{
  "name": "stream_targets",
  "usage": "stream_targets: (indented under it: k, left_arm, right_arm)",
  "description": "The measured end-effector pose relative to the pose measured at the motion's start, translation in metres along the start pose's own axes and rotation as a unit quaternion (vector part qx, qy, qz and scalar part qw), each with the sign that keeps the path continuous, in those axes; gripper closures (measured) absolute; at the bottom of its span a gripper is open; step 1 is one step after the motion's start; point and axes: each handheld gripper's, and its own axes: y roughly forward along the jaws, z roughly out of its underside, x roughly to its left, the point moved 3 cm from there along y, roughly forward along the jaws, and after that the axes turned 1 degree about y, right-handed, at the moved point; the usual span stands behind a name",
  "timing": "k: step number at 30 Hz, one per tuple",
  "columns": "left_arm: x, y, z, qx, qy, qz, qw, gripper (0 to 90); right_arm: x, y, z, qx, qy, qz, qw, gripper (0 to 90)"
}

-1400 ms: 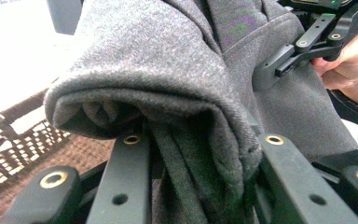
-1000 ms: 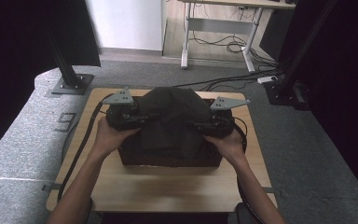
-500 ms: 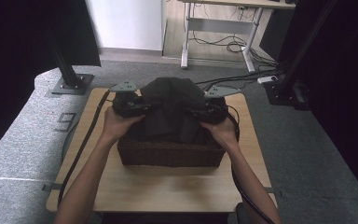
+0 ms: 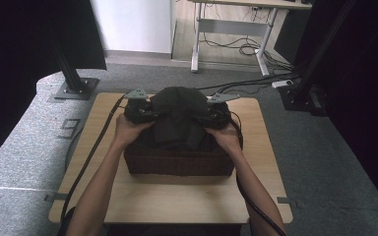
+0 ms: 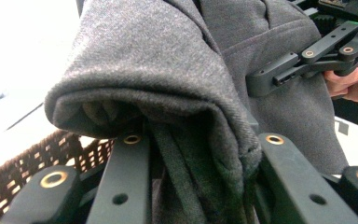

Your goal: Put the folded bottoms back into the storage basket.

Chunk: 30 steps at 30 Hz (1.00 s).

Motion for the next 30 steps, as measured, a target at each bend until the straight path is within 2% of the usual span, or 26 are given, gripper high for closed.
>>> stream_targets:
  k: [8,15,18,23,30]
  left_arm:
    - [0.006,0.015,0.023,0.038,-0.013,-0.005,0.9992,67.8]
    - [0.009,0.017,0.036,0.083,-0.012,-0.014,0.9964,67.7]
    - [0.009,0.018,0.041,0.094,-0.016,-0.012,0.9954,67.7]
    - [0.004,0.034,0.045,0.111,-0.016,-0.004,0.9936,67.7]
    - [-0.005,0.056,0.042,0.126,-0.026,0.005,0.9917,67.6]
  right_arm:
    - [-0.007,0.021,0.022,0.04,0.021,0.0,0.999,58.8]
    - [-0.004,0.035,0.035,0.069,0.032,-0.003,0.9971,58.7]
    - [-0.002,0.039,0.039,0.082,0.036,-0.004,0.996,58.9]
    - [-0.005,0.037,0.047,0.106,0.042,0.01,0.9935,59.8]
    - [-0.019,0.022,0.055,0.131,0.055,0.028,0.9894,61.8]
